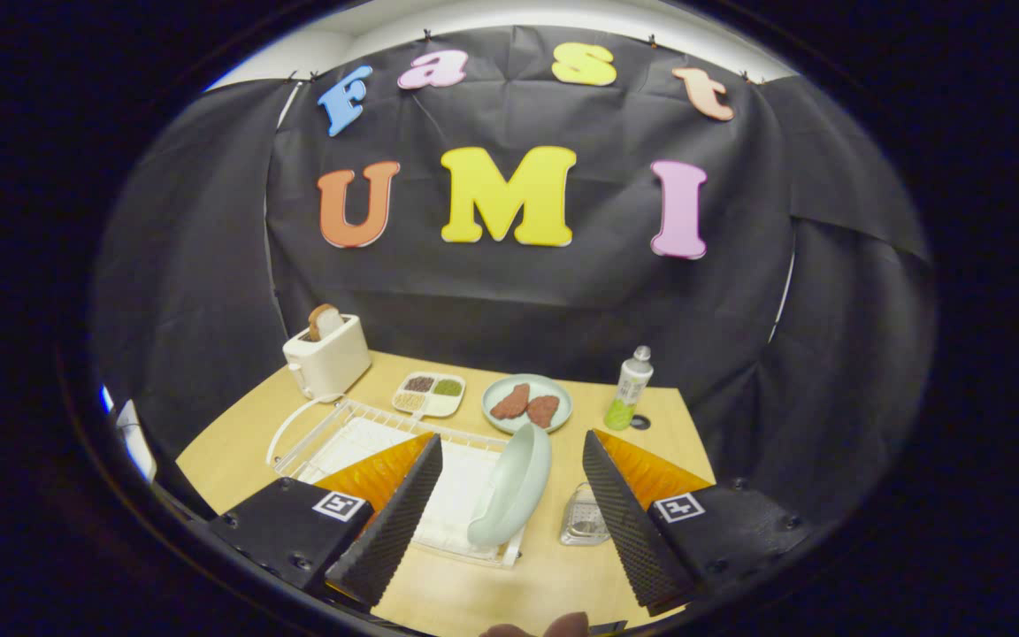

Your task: Take the plate from the dish rack, then take the spoon from the basket and place it into the plate.

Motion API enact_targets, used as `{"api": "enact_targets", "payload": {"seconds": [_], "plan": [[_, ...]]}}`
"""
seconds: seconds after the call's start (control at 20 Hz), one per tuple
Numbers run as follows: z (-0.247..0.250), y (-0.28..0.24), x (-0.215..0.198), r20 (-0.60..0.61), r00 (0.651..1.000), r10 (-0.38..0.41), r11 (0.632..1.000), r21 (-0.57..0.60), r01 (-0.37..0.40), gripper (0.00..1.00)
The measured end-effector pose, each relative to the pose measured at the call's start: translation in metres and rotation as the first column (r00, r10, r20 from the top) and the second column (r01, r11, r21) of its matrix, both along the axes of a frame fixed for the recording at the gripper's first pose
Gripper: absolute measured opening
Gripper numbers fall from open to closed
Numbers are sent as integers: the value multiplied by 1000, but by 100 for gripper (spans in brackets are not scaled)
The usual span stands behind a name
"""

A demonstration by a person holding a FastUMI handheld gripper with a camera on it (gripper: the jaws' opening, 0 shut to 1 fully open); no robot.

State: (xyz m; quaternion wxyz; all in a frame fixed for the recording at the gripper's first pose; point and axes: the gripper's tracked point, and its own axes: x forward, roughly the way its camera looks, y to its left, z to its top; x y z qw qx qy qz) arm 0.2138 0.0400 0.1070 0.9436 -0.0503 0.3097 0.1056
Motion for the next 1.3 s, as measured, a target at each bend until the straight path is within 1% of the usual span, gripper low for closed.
{"api": "enact_targets", "payload": {"seconds": [0.15, 0.35, 0.55, 0.65, 0.8, 0.85, 0.9, 1.05, 1.1, 1.15, 1.3], "plan": [[-24, -5, 24, -123, 992, -30, 999, -37, 25, 100], [-58, -15, 52, -216, 970, -109, 994, -27, 106, 100], [-101, -11, 77, -348, 925, -151, 988, -23, 152, 100], [-116, -6, 79, -403, 902, -158, 986, -8, 169, 95], [-133, -1, 75, -480, 859, -179, 981, -21, 193, 90], [-136, 5, 75, -487, 853, -186, 980, -29, 197, 83], [-134, 7, 76, -491, 848, -199, 977, -36, 209, 78], [-135, 3, 75, -489, 834, -255, 965, -79, 249, 45], [-137, 4, 75, -487, 832, -265, 963, -95, 251, 40], [-135, 5, 75, -484, 831, -273, 961, -109, 253, 39], [-123, 7, 76, -465, 824, -323, 946, -166, 277, 37]]}}
